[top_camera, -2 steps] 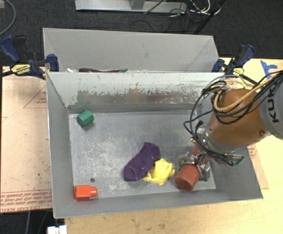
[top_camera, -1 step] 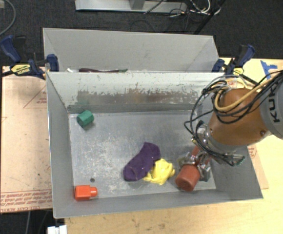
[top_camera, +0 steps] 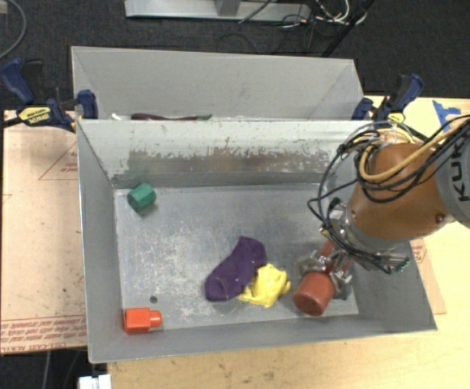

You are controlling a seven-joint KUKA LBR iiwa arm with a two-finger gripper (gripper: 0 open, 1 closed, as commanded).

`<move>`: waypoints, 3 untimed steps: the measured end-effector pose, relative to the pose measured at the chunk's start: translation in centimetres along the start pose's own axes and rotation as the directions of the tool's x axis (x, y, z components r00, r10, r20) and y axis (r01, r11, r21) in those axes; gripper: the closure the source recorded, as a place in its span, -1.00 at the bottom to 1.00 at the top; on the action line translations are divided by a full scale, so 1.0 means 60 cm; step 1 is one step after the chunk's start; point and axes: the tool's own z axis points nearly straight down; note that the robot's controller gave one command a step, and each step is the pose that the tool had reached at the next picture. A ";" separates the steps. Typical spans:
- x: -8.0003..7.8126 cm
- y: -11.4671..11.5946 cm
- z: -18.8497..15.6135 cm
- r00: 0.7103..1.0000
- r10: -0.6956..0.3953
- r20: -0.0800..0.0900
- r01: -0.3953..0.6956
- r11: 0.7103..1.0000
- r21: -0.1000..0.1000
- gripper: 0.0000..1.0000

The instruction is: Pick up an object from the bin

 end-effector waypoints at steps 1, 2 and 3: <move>-0.001 -0.001 -0.012 1.000 0.001 0.002 -0.001 1.000 0.002 1.00; 0.001 0.003 -0.037 1.000 0.001 -0.003 -0.001 1.000 -0.007 1.00; -0.001 0.002 -0.075 1.000 0.001 0.000 -0.001 1.000 -0.003 1.00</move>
Offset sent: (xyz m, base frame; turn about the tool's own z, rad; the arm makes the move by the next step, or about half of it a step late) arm 0.0000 -0.0001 0.0836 0.0000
